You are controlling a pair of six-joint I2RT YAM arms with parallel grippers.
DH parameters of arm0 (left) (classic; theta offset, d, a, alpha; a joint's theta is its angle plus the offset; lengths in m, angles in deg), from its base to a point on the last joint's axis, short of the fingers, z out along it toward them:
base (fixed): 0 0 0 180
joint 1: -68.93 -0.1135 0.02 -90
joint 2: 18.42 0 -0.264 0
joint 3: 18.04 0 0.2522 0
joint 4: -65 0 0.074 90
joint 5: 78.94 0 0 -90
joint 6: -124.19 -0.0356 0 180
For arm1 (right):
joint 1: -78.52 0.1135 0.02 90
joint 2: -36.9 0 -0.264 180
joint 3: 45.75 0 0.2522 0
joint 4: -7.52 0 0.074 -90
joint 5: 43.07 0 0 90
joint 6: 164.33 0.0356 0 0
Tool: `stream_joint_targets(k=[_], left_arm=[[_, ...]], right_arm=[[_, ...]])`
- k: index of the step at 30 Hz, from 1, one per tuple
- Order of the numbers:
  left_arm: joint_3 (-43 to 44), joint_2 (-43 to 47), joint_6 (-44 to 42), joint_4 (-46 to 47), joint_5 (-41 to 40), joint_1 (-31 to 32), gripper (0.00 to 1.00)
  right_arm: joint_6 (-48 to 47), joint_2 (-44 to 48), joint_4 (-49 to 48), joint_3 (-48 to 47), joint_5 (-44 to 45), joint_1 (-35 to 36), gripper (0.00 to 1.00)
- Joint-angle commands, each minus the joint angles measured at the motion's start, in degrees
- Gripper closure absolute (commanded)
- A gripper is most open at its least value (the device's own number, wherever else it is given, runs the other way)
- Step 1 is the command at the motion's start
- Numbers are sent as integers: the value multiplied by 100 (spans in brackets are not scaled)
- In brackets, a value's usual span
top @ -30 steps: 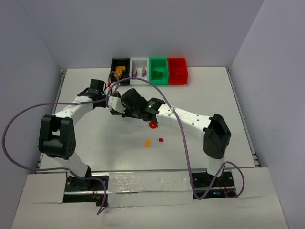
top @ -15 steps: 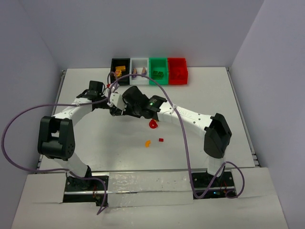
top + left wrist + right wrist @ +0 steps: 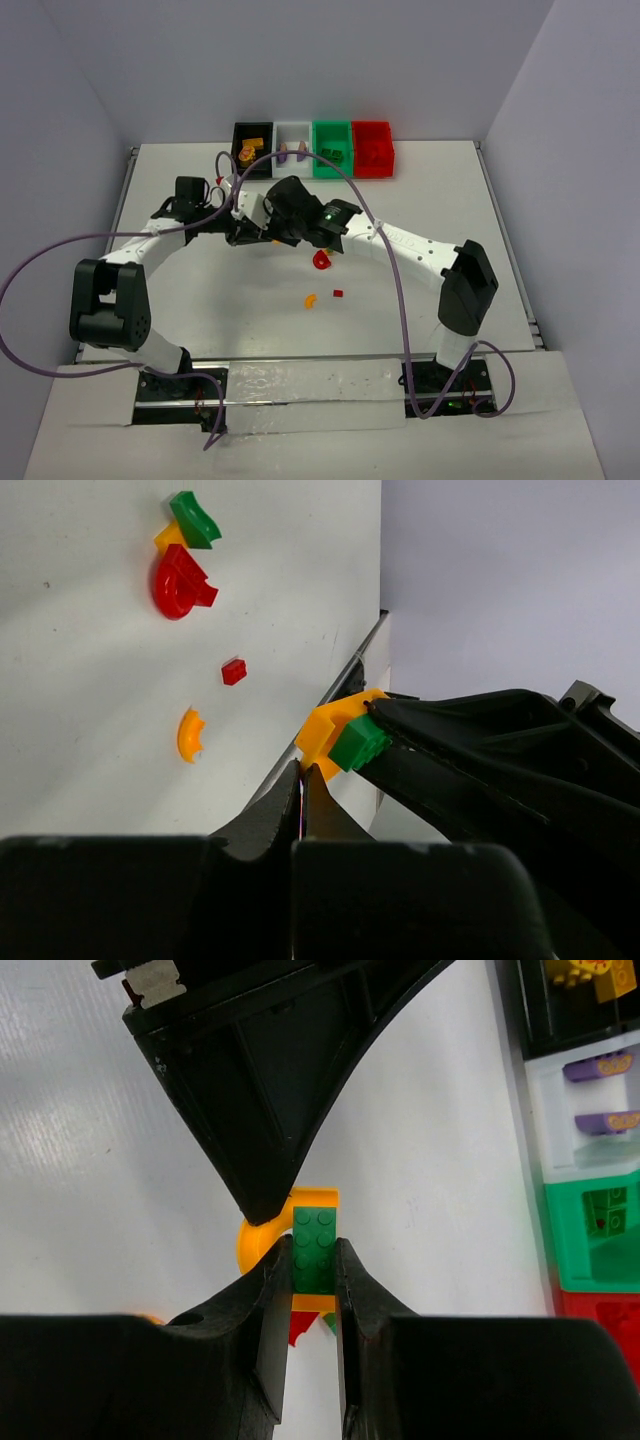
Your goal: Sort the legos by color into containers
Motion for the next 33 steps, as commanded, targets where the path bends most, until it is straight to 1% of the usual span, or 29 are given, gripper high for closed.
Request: stream_joint_targets(k=[1, 6, 8, 10, 13, 17, 23, 26, 30, 32, 33], left_arm=[[275, 158, -248, 65, -410, -188, 100], [-21, 432, -40, 496, -242, -170, 100], [-68, 448, 7, 443, -357, -170, 100], [18, 345, -53, 228, -598, -170, 100], [152, 233, -63, -25, -606, -170, 100], [82, 18, 390, 224, -417, -225, 100], [-88, -119, 733, 572, -213, -316, 100], [-174, -141, 875, 753, -107, -337, 100], [-200, -78, 832, 875, -23, -337, 100], [-191, 31, 766, 933, -27, -337, 97], [-182, 175, 622, 869, -124, -337, 77]], right_arm=[[-343, 378, 685, -63, 198, -154, 100], [-177, 375, 578, -98, 73, -245, 100], [-107, 406, 500, -75, 26, -268, 100], [-209, 518, 302, 39, -3, -268, 100], [-404, 580, 269, 41, 58, -251, 100], [-957, 845, -64, 297, 211, -181, 100], [-1237, 1019, -71, 436, 281, 1, 100], [-1275, 1030, 3, 383, 260, 117, 100], [-826, 863, 192, 69, 77, 110, 100], [-742, 810, 192, 69, 85, 100, 100], [-598, 788, 175, 112, 89, 83, 100]])
